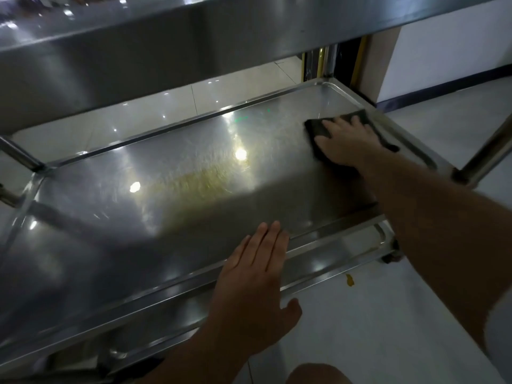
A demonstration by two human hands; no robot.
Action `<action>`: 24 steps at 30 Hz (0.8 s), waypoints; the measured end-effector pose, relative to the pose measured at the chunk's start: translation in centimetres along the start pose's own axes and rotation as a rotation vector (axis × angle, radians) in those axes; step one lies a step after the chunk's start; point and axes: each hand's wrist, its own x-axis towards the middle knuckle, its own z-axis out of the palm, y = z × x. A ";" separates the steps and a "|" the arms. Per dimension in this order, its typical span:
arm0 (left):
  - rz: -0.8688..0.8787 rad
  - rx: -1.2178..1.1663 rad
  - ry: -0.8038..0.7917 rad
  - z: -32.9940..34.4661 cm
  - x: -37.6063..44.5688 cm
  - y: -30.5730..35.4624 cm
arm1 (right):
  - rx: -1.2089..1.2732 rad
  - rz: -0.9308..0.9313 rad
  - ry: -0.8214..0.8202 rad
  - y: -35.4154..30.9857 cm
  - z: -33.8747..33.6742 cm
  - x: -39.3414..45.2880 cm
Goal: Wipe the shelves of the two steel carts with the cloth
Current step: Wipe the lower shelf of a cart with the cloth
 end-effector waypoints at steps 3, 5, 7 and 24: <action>0.005 0.011 0.011 0.3 -0.2 -0.1 | -0.099 -0.295 -0.057 -3.9 0.7 -0.7; 0.001 0.009 0.018 0.3 -0.3 -0.1 | -0.117 -0.421 -0.075 -2.8 0.5 -1.4; 0.000 -0.002 0.025 0.3 -0.2 -0.1 | -0.123 -0.360 -0.025 0.4 -0.5 -1.3; 0.000 0.009 0.038 0.8 -0.1 -0.1 | -0.112 -0.346 -0.025 -6.7 0.3 2.4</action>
